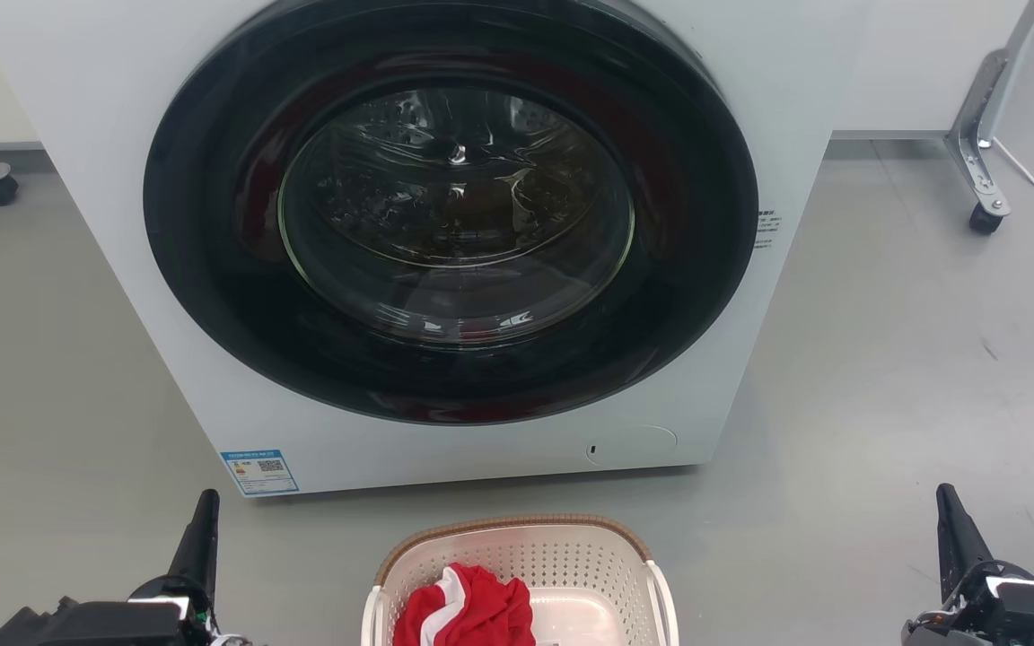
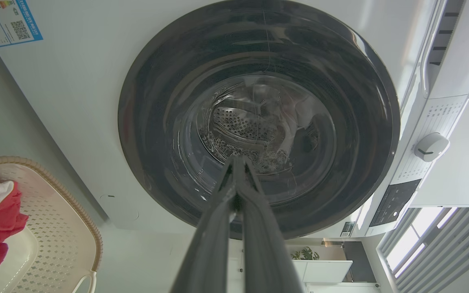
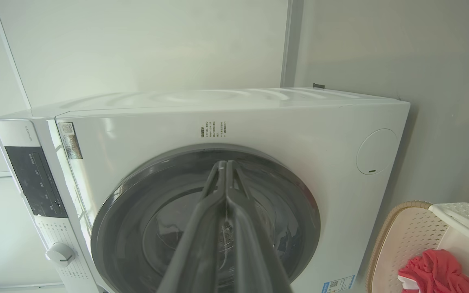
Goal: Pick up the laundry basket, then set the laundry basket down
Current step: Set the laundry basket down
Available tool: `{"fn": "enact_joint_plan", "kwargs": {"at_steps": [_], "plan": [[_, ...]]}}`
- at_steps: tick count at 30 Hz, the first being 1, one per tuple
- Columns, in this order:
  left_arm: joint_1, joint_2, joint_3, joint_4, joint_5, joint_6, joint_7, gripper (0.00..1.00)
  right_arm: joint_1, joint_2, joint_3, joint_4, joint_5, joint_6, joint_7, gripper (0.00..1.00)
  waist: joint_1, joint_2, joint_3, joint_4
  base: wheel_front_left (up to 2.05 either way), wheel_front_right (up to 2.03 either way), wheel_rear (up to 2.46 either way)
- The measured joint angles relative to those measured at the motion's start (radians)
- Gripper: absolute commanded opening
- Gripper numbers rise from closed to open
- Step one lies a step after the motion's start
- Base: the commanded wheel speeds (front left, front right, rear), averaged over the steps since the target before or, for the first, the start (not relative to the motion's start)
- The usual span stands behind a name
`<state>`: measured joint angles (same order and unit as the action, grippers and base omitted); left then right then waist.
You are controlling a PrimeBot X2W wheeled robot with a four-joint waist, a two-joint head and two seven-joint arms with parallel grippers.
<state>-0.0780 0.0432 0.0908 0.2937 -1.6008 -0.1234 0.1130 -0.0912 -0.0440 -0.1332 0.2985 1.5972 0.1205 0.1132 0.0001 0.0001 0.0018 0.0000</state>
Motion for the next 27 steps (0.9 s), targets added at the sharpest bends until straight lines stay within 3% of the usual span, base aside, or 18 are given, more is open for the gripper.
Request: {"fn": "enact_joint_plan", "kwargs": {"at_steps": [27], "plan": [[0.0, 0.0, 0.0, 0.001, 0.0, 0.0, 0.0, 0.0, 0.0, 0.0, 0.0, 0.0, 0.0, 0.0, 0.0, 0.0, 0.0, 0.0, 0.0, 0.0, 0.0, 0.0, 0.0]]}}
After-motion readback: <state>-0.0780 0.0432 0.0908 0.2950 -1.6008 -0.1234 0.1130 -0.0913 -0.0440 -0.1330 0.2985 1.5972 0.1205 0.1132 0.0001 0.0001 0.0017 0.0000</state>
